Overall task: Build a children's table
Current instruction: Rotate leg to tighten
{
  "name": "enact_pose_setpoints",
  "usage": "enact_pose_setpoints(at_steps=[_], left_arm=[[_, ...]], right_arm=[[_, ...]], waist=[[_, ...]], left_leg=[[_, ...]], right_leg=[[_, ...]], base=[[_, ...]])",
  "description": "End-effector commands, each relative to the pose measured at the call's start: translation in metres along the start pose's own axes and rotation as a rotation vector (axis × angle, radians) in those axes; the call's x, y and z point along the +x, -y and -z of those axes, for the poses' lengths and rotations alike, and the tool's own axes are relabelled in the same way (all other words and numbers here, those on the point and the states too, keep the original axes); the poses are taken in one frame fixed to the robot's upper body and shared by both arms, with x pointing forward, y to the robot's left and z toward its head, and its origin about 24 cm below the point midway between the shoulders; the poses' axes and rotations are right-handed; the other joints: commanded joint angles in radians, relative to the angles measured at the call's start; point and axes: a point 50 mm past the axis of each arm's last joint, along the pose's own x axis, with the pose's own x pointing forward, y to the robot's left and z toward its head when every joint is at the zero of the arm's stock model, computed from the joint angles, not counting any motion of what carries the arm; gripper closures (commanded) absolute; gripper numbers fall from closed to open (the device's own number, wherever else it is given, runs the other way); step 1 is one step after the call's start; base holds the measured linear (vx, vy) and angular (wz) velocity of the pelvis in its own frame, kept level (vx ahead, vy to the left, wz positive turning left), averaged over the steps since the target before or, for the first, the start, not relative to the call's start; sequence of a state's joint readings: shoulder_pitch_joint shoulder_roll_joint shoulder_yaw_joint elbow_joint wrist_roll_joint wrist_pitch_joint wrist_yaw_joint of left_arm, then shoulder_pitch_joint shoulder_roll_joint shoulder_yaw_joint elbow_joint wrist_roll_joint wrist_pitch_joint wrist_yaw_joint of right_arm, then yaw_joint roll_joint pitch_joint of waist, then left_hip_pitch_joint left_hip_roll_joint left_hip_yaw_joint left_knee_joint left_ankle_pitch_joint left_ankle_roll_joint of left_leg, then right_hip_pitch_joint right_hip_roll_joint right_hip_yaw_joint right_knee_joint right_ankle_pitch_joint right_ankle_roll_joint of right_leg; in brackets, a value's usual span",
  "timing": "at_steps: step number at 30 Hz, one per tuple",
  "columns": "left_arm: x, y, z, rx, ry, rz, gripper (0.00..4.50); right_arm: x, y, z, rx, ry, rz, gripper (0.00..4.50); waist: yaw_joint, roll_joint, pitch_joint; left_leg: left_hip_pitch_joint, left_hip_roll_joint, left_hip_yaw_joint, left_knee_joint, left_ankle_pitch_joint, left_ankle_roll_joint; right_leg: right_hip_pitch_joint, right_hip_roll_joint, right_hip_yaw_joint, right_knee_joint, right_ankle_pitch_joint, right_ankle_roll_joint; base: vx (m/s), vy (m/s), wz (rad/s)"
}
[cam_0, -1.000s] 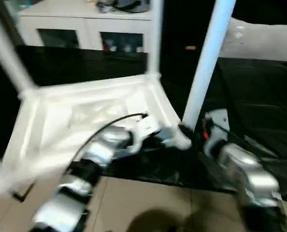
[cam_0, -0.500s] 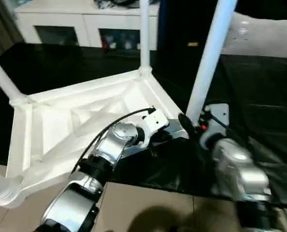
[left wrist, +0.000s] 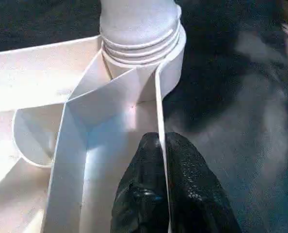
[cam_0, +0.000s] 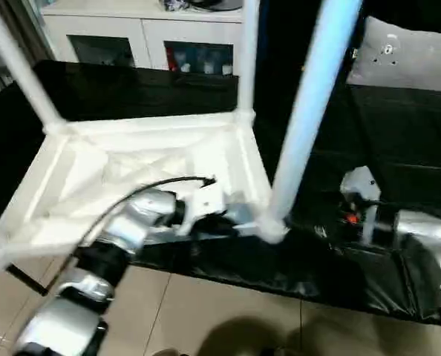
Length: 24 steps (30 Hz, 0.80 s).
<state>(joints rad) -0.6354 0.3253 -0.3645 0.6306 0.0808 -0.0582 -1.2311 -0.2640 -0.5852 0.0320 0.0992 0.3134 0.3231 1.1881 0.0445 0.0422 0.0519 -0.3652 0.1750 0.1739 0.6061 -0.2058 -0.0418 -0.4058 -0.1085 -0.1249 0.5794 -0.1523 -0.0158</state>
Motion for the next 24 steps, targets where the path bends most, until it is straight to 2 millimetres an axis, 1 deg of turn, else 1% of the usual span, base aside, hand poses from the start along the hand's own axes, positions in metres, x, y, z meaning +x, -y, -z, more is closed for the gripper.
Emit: enact_pose_setpoints(at_steps=[1, 2, 3, 4, 5, 6, 7, 8, 9, 10, 11, 12, 13, 14, 16, 17, 19, 20, 21, 22, 23, 24], left_arm=[[0.001, 0.008, 0.004, 0.039, -0.046, 0.086, 4.5], [-0.003, 0.01, 0.006, 0.052, -0.059, 0.107, 4.5], [-0.004, 0.012, 0.007, 0.056, -0.059, 0.127, 4.5], [-0.005, 0.013, 0.007, 0.058, -0.057, 0.138, 4.5], [-0.006, 0.014, 0.007, 0.06, -0.053, 0.146, 4.5], [-0.006, 0.014, 0.007, 0.06, -0.053, 0.147, 4.5], [-0.006, 0.015, 0.007, 0.062, -0.05, 0.154, 4.5], [-0.006, 0.016, 0.007, 0.064, -0.049, 0.161, 4.5], [-0.007, 0.018, 0.006, 0.072, -0.047, 0.18, 4.5], [-0.007, 0.018, 0.006, 0.072, -0.047, 0.18, 4.5], [-0.007, 0.021, 0.004, 0.086, -0.039, 0.213, 4.5], [-0.007, 0.022, 0.004, 0.09, -0.036, 0.219, 4.5], [-0.007, 0.023, 0.004, 0.091, -0.036, 0.221, 4.5], [-0.007, 0.023, 0.003, 0.096, -0.038, 0.223, 4.5], [-0.006, 0.024, 0.003, 0.101, -0.041, 0.227, 4.5], [-0.006, 0.024, 0.003, 0.102, -0.041, 0.229, 4.5], [-0.006, 0.025, 0.003, 0.103, -0.043, 0.232, 4.5], [-0.006, 0.025, 0.003, 0.103, -0.044, 0.232, 4.5], [-0.006, 0.025, 0.003, 0.103, -0.044, 0.232, 4.5], [-0.006, 0.025, 0.003, 0.102, -0.045, 0.232, 4.5], [-0.006, 0.025, 0.004, 0.098, -0.046, 0.231, 4.5], [-0.006, 0.025, 0.004, 0.098, -0.046, 0.231, 4.5]], right_arm=[[0.002, -0.003, -0.002, 0.008, -0.019, -0.116, 0.2], [0.002, -0.003, -0.001, 0.016, -0.046, -0.16, 0.2], [0.004, -0.002, -0.002, 0.021, -0.05, -0.183, 0.34], [0.005, -0.001, -0.002, 0.022, -0.051, -0.195, 0.34], [0.006, 0.0, -0.002, 0.024, -0.049, -0.205, 0.48], [0.006, 0.0, -0.002, 0.024, -0.049, -0.206, 0.54], [0.007, 0.001, -0.002, 0.025, -0.049, -0.217, 0.59], [0.008, 0.001, -0.002, 0.023, -0.05, -0.222, 0.78], [0.011, 0.002, 0.0, 0.022, -0.06, -0.238, 0.78], [0.011, 0.002, 0.0, 0.022, -0.06, -0.238, 0.9], [0.019, 0.003, 0.0, 0.025, -0.055, -0.26, 0.99], [0.022, 0.002, 0.0, 0.03, -0.049, -0.279, 0.99], [0.023, 0.001, 0.0, 0.033, -0.046, -0.291, 1.12], [0.025, 0.0, 0.0, 0.039, -0.043, -0.313, 1.24], [0.027, -0.002, 0.001, 0.043, -0.041, -0.333, 1.39], [0.028, -0.003, 0.001, 0.045, -0.04, -0.343, 1.44], [0.031, -0.005, 0.002, 0.05, -0.034, -0.357, 1.61], [0.032, -0.005, 0.003, 0.053, -0.032, -0.362, 1.73], [0.032, -0.005, 0.003, 0.053, -0.032, -0.362, 1.83], [0.032, -0.005, 0.004, 0.055, -0.032, -0.365, 1.89], [0.032, -0.007, 0.005, 0.064, -0.027, -0.373, 1.95], [0.032, -0.007, 0.005, 0.064, -0.027, -0.373, 2.05]], waist=[[0.009, -0.035, -0.067], [0.012, -0.034, -0.067], [0.013, -0.037, -0.069], [0.013, -0.036, -0.068], [0.013, -0.049, -0.069], [0.018, -0.044, -0.07], [0.021, -0.042, -0.07], [0.024, -0.043, -0.073], [0.022, -0.065, -0.073], [0.025, -0.06, -0.073], [0.029, -0.055, -0.071], [0.029, -0.055, -0.071], [0.032, -0.061, -0.072], [0.034, -0.065, -0.07], [0.037, -0.065, -0.07], [0.042, -0.065, -0.07], [0.048, -0.066, -0.071], [0.049, -0.067, -0.07], [0.048, -0.067, -0.07], [0.049, -0.063, -0.07], [0.048, -0.066, -0.07], [0.048, -0.063, -0.07]], left_leg=[[-0.004, 0.057, -0.017, -0.071, -0.169, 0.115], [-0.002, 0.059, -0.016, -0.071, -0.168, 0.112], [-0.002, 0.061, -0.015, -0.071, -0.159, 0.107], [-0.002, 0.062, -0.016, -0.072, -0.158, 0.103], [-0.001, 0.063, -0.013, -0.072, -0.158, 0.1], [0.003, 0.063, -0.013, -0.072, -0.155, 0.094], [0.004, 0.064, -0.014, -0.072, -0.152, 0.091], [0.004, 0.065, -0.013, -0.072, -0.145, 0.089], [0.002, 0.064, -0.011, -0.071, -0.137, 0.092], [-0.001, 0.064, -0.013, -0.071, -0.132, 0.091], [0.002, 0.065, -0.012, -0.073, -0.134, 0.085], [0.002, 0.065, -0.012, -0.073, -0.134, 0.085], [0.005, 0.068, -0.012, -0.073, -0.135, 0.077], [0.006, 0.068, -0.011, -0.074, -0.143, 0.074], [0.006, 0.069, -0.011, -0.074, -0.143, 0.07], [0.008, 0.068, -0.01, -0.074, -0.14, 0.07], [0.009, 0.068, -0.009, -0.074, -0.124, 0.069], [0.006, 0.067, -0.01, -0.074, -0.126, 0.068], [0.005, 0.067, -0.011, -0.074, -0.129, 0.066], [0.006, 0.067, -0.011, -0.074, -0.132, 0.063], [0.006, 0.066, -0.011, -0.074, -0.134, 0.059], [0.006, 0.065, -0.011, -0.075, -0.137, 0.057]], right_leg=[[0.063, -0.059, 0.055, -0.066, -0.354, -0.172], [0.061, -0.06, 0.056, -0.068, -0.36, -0.173], [0.061, -0.061, 0.056, -0.066, -0.342, -0.182], [0.059, -0.061, 0.057, -0.064, -0.333, -0.187], [0.058, -0.06, 0.058, -0.064, -0.316, -0.195], [0.057, -0.062, 0.06, -0.06, -0.303, -0.204], [0.057, -0.063, 0.06, -0.058, -0.295, -0.208], [0.058, -0.062, 0.06, -0.055, -0.272, -0.216], [0.058, -0.062, 0.06, -0.054, -0.262, -0.217], [0.061, -0.064, 0.061, -0.049, -0.262, -0.218], [0.057, -0.066, 0.061, -0.052, -0.282, -0.216], [0.057, -0.066, 0.061, -0.052, -0.282, -0.216], [0.055, -0.065, 0.061, -0.05, -0.278, -0.217], [0.055, -0.063, 0.063, -0.051, -0.274, -0.217], [0.056, -0.065, 0.064, -0.049, -0.272, -0.216], [0.055, -0.065, 0.065, -0.05, -0.267, -0.217], [0.056, -0.065, 0.065, -0.048, -0.26, -0.215], [0.057, -0.065, 0.065, -0.048, -0.264, -0.213], [0.058, -0.066, 0.064, -0.049, -0.272, -0.21], [0.058, -0.066, 0.064, -0.05, -0.279, -0.208], [0.057, -0.066, 0.065, -0.051, -0.285, -0.205], [0.058, -0.066, 0.065, -0.053, -0.29, -0.202]], base=[[0.0, 0.0, 0.0], [0.0, 0.0, 0.0], [0.0, 0.0, 0.0], [0.0, 0.0, 0.0], [0.0, 0.0, 0.0], [0.0, 0.0, 0.0], [0.0, 0.0, 0.0], [0.0, 0.0, 0.0], [0.0, 0.0, 0.0], [0.0, 0.0, 0.0], [0.0, 0.0, 0.0], [0.0, 0.0, 0.0], [0.0, 0.0, 0.0], [0.0, 0.0, 0.0], [0.0, 0.0, 0.0], [0.0, 0.0, 0.0], [0.0, 0.0, 0.0], [0.0, 0.0, 0.0], [0.0, 0.0, 0.0], [0.0, 0.0, 0.0], [0.0, 0.0, 0.0], [0.0, 0.0, 0.0]])
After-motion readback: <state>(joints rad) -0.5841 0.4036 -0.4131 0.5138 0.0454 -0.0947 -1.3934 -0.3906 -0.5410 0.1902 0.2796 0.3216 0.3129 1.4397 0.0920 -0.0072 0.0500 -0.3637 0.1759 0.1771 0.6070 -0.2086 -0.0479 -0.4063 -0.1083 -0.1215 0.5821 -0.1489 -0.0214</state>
